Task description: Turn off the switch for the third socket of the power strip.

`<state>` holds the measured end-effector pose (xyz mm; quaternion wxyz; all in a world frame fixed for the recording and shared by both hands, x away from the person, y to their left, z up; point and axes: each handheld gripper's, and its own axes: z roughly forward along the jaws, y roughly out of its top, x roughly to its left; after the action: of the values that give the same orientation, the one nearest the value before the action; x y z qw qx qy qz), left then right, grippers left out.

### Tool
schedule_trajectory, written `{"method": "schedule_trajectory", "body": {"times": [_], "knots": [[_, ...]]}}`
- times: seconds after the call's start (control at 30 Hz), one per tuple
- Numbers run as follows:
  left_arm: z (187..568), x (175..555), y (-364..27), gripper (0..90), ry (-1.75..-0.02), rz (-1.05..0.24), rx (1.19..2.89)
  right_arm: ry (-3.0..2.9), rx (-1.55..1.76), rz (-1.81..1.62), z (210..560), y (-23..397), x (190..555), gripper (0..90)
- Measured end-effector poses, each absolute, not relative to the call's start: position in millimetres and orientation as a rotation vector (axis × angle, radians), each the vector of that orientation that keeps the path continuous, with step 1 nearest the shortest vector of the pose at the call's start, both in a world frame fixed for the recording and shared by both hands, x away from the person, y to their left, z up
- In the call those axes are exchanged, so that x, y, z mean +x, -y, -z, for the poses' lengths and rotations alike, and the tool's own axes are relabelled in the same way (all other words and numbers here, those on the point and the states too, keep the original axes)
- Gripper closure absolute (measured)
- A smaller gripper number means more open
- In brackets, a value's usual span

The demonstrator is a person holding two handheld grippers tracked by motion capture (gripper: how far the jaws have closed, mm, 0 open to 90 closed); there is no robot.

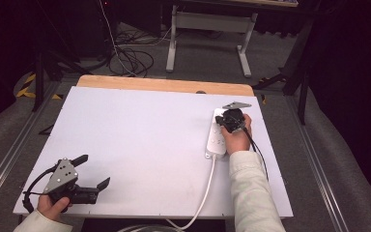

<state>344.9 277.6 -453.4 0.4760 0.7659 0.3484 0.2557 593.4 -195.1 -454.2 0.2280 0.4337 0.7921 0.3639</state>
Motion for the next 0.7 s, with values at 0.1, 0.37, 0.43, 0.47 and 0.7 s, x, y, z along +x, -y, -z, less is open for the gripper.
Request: {"method": "schedule_trajectory", "body": {"times": [0.1, 0.37, 0.43, 0.47, 0.7], "knots": [[453.3, 344.9, -277.6, 0.3, -0.851, -0.625, 1.872, -2.181, 1.199, -0.996, 456.0, 194.3, 594.3, 90.0], [453.3, 345.0, -277.6, 0.3, -0.847, -0.626, 1.875, -2.187, 1.187, -0.964, 458.3, 193.4, 594.8, 90.0], [453.2, 345.0, -277.5, 0.4, -0.845, -0.629, 1.876, -2.189, 1.179, -0.958, 458.7, 192.6, 594.4, 90.0], [453.2, 344.9, -277.5, 0.3, -0.845, -0.630, 1.876, -2.187, 1.180, -0.961, 458.9, 192.6, 594.4, 90.0], [453.2, 344.9, -277.5, 0.4, -0.844, -0.630, 1.876, -2.181, 1.187, -0.964, 461.1, 192.5, 594.1, 90.0]]}}
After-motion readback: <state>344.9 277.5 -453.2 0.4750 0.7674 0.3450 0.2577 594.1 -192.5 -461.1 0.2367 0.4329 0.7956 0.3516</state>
